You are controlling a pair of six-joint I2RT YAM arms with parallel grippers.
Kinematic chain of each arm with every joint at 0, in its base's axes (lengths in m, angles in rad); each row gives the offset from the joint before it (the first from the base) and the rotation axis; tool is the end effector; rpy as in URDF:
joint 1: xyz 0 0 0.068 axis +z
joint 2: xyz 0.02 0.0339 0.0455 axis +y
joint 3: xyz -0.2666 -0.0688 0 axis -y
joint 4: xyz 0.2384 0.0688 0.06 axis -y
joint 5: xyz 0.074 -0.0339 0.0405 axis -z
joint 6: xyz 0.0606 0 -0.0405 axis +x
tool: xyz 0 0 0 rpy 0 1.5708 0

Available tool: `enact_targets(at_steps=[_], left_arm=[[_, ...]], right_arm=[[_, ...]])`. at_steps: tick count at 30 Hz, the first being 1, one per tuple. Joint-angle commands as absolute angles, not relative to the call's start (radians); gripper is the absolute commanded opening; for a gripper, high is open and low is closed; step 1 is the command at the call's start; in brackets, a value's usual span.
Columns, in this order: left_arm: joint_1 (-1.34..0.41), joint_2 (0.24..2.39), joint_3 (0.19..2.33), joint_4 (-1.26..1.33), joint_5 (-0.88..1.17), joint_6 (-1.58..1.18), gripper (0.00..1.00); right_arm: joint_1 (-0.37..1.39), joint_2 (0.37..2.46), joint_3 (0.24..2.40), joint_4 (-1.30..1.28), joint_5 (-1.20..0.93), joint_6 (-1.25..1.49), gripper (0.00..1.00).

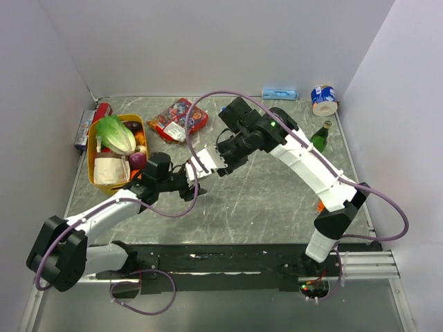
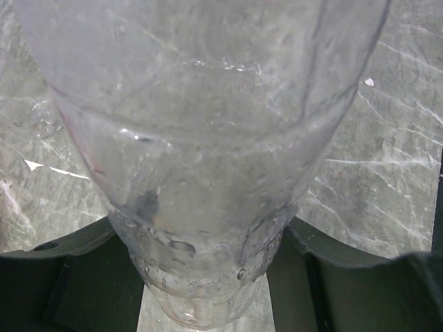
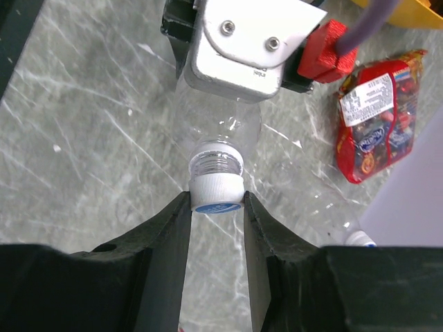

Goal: Screw on the bottle caps

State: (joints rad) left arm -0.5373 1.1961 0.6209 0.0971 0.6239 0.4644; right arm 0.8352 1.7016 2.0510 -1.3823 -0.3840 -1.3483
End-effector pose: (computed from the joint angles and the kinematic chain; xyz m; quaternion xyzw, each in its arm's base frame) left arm 0.2091 -0.1658 0.2256 0.5303 0.6367 -0.2801 0.4846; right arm 0.2012 0.2561 0.4040 -0.8632 0.3912 0.1118 0.2990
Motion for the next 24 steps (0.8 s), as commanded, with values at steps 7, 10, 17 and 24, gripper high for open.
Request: enact_targets(at_steps=[7,10,17,24], left_arm=[[-0.558,1.212,0.735,0.091,0.669,0.492,0.01],[-0.560,1.209,0.738,0.101,0.673,0.483,0.01],[-0.560,1.180,0.687,0.219,0.667,0.440,0.01],[-0.560,1.152,0.638,0.351,0.569,0.371,0.01]], right_arm=[[0.882,1.755,2.128,-1.476,-0.284,-1.394,0.21],[0.887,1.758,2.134,-1.477,-0.273,-1.394,0.21],[0.885,1.779,2.121,-1.480,-0.284,-1.325,0.21],[0.870,1.899,2.293,-1.557,-0.294,-1.146,0.20]])
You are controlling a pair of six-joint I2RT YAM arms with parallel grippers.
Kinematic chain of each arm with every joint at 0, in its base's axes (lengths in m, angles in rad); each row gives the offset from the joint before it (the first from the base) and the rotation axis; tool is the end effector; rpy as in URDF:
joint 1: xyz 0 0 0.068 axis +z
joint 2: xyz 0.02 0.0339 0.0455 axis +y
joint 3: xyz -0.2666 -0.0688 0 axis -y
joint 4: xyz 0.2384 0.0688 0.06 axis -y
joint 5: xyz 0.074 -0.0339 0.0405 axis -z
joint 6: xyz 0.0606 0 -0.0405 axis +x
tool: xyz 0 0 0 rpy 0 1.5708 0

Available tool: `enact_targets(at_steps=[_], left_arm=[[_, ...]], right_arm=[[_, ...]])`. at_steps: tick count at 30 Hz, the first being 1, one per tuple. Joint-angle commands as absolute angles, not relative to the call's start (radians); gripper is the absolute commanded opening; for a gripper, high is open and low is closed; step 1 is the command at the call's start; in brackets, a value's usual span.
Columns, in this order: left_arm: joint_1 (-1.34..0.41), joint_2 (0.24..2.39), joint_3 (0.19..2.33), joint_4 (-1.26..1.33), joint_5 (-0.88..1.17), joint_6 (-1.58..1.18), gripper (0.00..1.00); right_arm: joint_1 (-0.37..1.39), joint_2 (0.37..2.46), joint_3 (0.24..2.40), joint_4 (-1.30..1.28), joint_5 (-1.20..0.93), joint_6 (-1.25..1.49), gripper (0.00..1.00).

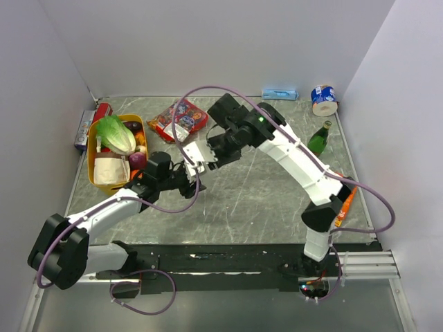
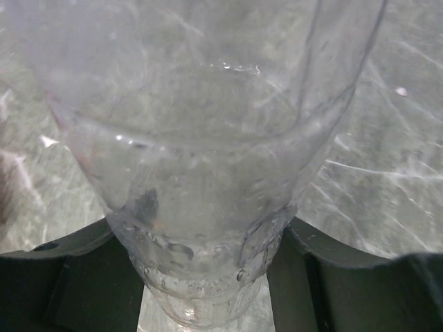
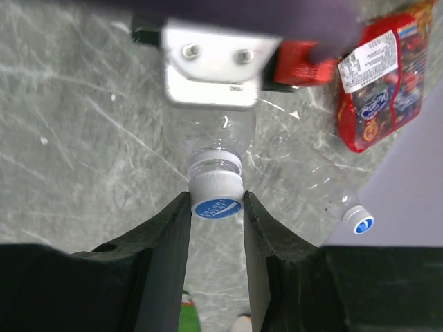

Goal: Screw on the bottle caps

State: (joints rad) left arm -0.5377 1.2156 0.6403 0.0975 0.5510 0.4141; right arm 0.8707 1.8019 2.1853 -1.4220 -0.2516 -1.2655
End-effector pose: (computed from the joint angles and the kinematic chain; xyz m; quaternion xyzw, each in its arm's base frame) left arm 0.2170 -0.1663 0.2263 0.5023 0.6660 -0.2628 0.4848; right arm 0.2121 0.2751 0.4035 -0.8547 0.4322 0.0675 0.2796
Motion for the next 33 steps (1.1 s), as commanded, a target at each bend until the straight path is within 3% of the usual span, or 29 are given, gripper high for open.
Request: enact_targets(at_steps=[1,14,25,33], left_arm=[[-0.563,1.149,0.634,0.368,0.534,0.364,0.01],[-0.564,1.150,0.606,0.453,0.436,0.324,0.01],[-0.566,1.166,0.563,0.472,0.439,0.314,0.01],[-0.565,1.187,0.535,0.488,0.440,0.322,0.01]], right_arm=[[0.867,1.914,2.316,-1.568,-0.290,-1.117,0.20],[0.868,1.942,2.290,-1.569,-0.250,-1.078,0.21],[0.868,1.908,2.246,-1.516,-0.206,-1.081,0.33],[0.868,1.890,2.244,-1.496,-0.202,-1.074,0.52]])
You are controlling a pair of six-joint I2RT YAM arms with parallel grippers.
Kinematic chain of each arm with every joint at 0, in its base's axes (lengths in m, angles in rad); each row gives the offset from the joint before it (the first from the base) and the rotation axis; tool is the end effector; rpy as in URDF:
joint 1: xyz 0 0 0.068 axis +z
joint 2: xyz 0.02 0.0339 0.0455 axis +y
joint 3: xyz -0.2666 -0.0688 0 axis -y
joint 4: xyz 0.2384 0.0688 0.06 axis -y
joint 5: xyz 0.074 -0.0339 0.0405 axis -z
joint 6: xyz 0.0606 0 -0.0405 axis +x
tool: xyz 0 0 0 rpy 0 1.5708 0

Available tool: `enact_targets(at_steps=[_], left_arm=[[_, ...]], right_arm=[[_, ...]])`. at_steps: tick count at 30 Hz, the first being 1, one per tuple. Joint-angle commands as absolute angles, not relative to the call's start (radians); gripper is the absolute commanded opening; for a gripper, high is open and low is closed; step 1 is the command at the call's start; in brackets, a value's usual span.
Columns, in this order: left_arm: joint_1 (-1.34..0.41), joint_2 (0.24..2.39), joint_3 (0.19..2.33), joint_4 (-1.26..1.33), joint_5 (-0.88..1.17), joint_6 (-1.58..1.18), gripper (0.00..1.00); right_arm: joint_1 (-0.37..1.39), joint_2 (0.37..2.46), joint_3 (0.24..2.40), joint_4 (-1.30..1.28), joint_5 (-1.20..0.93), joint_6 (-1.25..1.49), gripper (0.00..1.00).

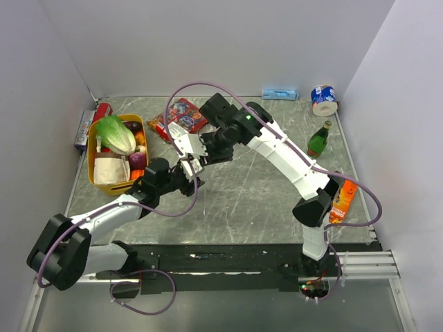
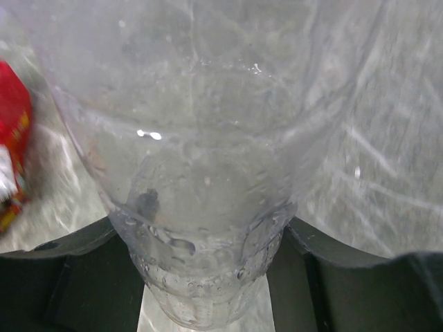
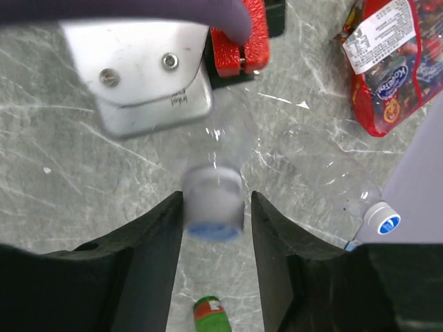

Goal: Screw on the bottle caps

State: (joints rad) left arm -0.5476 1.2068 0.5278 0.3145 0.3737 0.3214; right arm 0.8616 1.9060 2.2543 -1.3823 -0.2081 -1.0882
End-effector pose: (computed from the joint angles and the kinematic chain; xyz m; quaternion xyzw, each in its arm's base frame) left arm 0.2191 -0.1595 0.2131 0.4362 0.6897 -0.2149 0.5365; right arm 0.2376 0.2961 0.3885 -0.8092 0.5154 0.0697 0.2734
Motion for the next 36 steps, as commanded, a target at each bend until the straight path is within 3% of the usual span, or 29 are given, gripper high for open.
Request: enact_targets(at_steps=[1,7,10,13,21,26,32,36], left_arm=[[-0.563,1.192,0.534,0.486,0.443,0.321,0.01],[-0.565,1.224,0.532,0.492,0.465,0.322,0.01],[-0.565,1.244,0.541,0.488,0.472,0.324,0.01],[-0.563,1.272,0.558,0.477,0.477,0.324,0.01],[-0.564,1.313,0.575,0.450,0.525,0.318,0.01],[-0.557,1.316,0.600,0.396,0.606,0.339,0.01],[-0.551,1.336,0.673,0.243,0.727,0.403,0.01],[-0.551,1.350,0.712,0.183,0.758,0.431,0.01]], right_arm=[[0.867,1.887,2.246,-1.496,-0.204,-1.074,0.53],[0.853,1.862,2.230,-1.462,-0.202,-1.049,0.62],[0.838,1.847,2.226,-1.440,-0.215,-1.029,0.77],[0.818,1.827,2.235,-1.431,-0.262,-0.997,0.99],[0.671,1.697,2.152,-1.398,-0.497,-0.911,1.00],[0.620,1.551,1.944,-1.297,-0.589,-0.989,1.00],[0.640,1.450,1.796,-1.120,-0.633,-1.156,0.77],[0.655,1.414,1.749,-1.026,-0.667,-1.233,0.72]])
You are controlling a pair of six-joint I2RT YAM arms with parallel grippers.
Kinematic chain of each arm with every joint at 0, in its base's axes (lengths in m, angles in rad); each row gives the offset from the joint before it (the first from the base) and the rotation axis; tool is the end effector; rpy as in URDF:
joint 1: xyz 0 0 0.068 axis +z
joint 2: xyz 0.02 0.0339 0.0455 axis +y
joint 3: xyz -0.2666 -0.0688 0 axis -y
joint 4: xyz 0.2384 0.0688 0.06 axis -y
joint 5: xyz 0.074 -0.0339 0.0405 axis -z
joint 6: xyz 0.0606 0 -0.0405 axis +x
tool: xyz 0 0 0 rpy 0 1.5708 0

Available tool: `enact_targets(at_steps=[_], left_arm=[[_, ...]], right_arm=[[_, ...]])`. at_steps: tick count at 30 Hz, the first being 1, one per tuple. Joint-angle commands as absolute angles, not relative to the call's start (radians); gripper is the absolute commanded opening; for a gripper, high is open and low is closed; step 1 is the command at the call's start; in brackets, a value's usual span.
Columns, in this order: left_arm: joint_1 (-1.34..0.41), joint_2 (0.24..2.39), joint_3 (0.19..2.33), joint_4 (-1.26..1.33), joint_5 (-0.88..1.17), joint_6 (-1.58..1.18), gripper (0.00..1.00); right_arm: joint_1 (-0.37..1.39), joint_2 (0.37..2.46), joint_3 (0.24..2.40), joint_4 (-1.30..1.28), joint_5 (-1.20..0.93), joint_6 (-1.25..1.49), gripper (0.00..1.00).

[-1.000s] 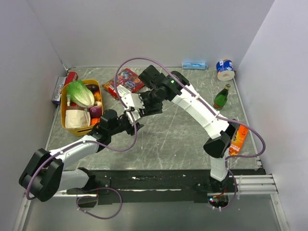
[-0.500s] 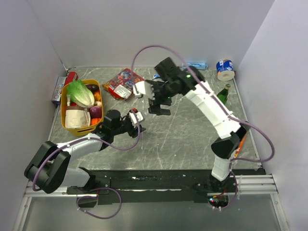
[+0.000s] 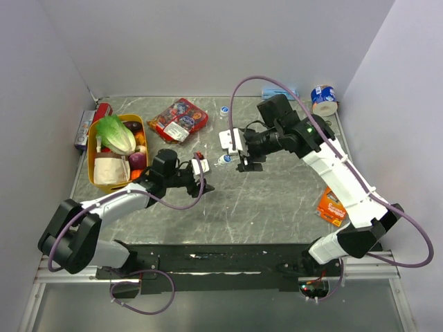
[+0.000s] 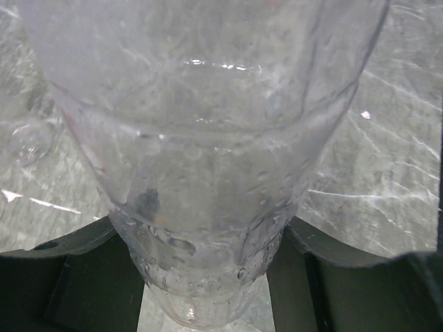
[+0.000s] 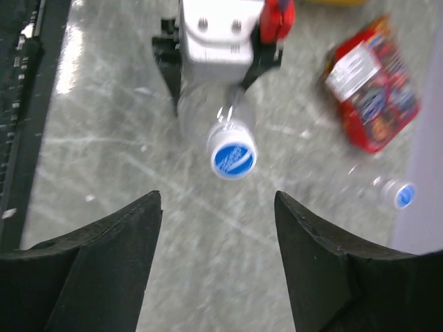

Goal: Screw on the bottle caps

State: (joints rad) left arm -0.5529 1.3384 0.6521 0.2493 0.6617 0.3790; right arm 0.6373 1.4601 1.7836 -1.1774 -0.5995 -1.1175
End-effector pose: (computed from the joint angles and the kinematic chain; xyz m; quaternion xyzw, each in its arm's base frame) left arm 0.2284 -0.1847 0.2167 0.5143 0.6344 -0.3171 0.4822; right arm 0.2039 0.1935 0.4176 -0.7543 0.4922 0.1889 0.3913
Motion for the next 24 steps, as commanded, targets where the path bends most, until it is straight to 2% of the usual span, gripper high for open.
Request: enact_targets(at_steps=[1,14,24], left_arm=[[-0.549,1.348,0.719,0.175,0.759,0.440,0.01],[-0.548,1.344,0.741,0.160,0.769,0.456,0.01],[-0.548,1.339,0.745,0.164,0.778,0.466,0.01]], right_arm=[[0.660,1.410,1.740,-1.031,-0.676,-1.255,0.71],[0.678,1.483,1.819,-1.256,-0.690,-1.439,0.67],[0.693,1.500,1.793,-1.181,-0.641,-1.399,0.66]])
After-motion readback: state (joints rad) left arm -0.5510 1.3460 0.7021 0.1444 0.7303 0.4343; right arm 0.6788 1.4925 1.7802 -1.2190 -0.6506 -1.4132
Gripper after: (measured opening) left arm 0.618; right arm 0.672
